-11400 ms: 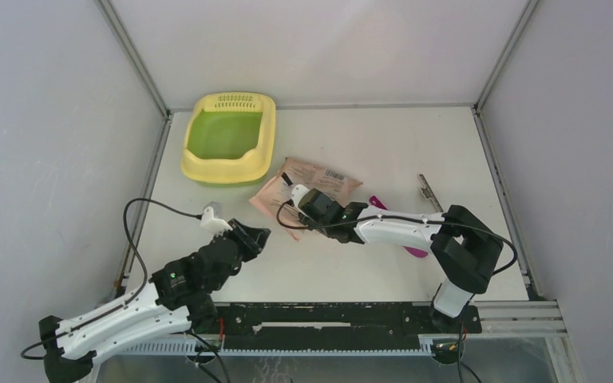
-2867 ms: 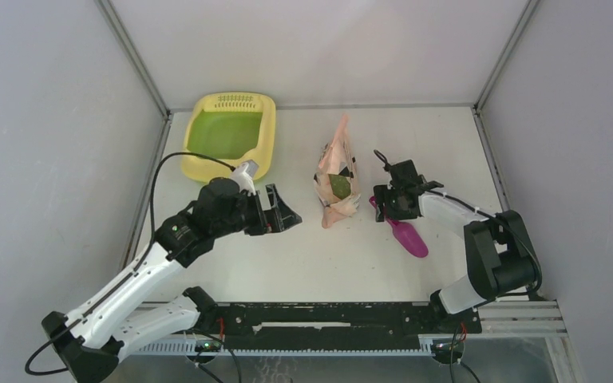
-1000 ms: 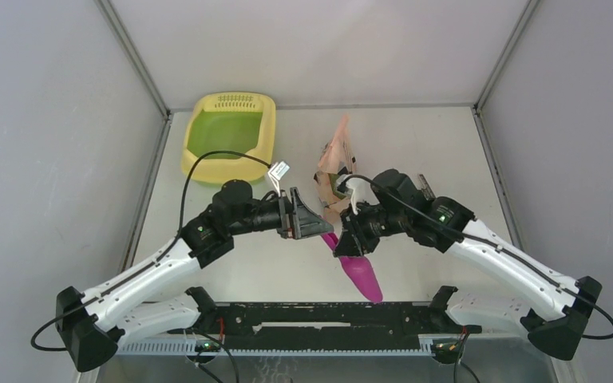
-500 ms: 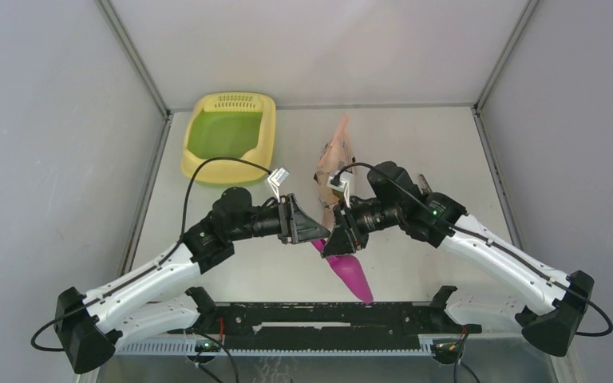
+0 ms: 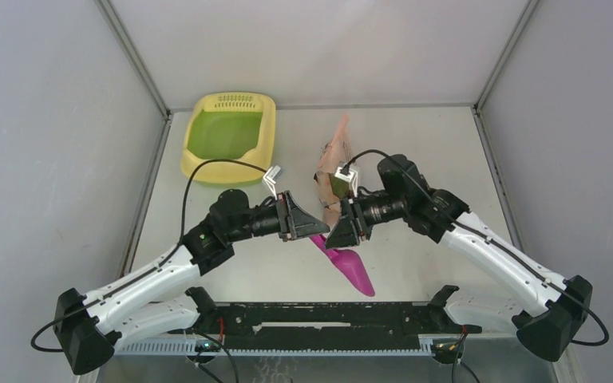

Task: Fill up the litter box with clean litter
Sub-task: Pick up the spatula from the center of the board.

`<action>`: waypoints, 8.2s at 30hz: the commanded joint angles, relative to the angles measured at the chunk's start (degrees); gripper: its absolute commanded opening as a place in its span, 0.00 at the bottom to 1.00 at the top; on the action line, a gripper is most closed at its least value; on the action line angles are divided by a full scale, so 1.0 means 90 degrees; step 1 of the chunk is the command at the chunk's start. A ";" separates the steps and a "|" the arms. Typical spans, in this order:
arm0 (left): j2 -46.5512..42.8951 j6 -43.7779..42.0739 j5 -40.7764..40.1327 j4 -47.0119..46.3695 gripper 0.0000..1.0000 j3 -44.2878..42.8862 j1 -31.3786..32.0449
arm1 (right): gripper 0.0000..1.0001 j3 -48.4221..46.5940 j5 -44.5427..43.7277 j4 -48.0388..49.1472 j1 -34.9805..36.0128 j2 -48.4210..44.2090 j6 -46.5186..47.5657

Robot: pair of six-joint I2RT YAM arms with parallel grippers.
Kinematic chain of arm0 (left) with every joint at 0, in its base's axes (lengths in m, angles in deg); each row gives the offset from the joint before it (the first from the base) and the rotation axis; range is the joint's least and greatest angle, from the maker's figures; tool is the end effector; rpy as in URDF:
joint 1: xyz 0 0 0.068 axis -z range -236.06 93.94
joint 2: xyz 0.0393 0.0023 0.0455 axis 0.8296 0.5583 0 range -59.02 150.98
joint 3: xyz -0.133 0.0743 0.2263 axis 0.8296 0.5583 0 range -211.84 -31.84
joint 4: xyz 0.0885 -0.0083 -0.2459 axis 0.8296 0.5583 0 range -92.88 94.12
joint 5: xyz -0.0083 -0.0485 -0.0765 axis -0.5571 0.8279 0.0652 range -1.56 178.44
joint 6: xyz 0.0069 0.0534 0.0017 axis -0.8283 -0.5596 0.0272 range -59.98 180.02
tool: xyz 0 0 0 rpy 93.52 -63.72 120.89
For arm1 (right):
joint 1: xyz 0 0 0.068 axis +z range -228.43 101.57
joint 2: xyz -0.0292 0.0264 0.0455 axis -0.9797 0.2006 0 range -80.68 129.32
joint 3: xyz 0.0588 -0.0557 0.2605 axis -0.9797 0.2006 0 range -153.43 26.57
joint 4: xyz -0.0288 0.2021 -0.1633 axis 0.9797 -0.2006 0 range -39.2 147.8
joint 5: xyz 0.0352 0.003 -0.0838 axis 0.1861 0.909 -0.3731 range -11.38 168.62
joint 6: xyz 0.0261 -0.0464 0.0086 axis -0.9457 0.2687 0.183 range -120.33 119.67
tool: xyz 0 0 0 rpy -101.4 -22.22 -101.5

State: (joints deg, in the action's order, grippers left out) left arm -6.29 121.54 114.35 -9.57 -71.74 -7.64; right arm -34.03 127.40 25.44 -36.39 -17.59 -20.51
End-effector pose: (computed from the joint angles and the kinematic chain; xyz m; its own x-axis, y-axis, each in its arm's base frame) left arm 0.1328 -0.1733 0.3163 -0.8787 -0.2008 -0.4331 0.3960 0.2000 -0.8962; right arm 0.1513 0.1725 0.3425 -0.7088 -0.3328 -0.6220 -0.6980 0.2035 0.6866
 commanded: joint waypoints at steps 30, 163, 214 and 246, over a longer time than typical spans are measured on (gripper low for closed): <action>-0.1812 0.5242 -0.1572 0.0934 0.00 0.1788 -0.0060 | 0.85 0.1970 -0.8163 0.1023 0.4264 -0.3735 0.1619; -0.1873 0.0845 -0.1352 -0.2739 0.34 0.1916 0.0671 | 0.00 0.2027 0.1963 0.2598 -0.2077 -0.0857 -0.2213; -0.1905 0.0664 -0.1075 -0.1459 0.49 0.1822 0.0276 | 0.00 0.1772 0.1910 0.0912 -0.2548 -0.0584 -0.0736; -0.1673 0.0909 -0.0909 -0.1831 0.00 0.1943 0.0239 | 0.00 0.1860 0.1727 0.1359 -0.2512 -0.0469 -0.1019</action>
State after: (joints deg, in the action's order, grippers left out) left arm -21.39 128.68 104.38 -20.02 -55.07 -5.52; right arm -16.04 145.10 35.58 -59.32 -22.14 -29.19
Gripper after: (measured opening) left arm 0.352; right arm 0.248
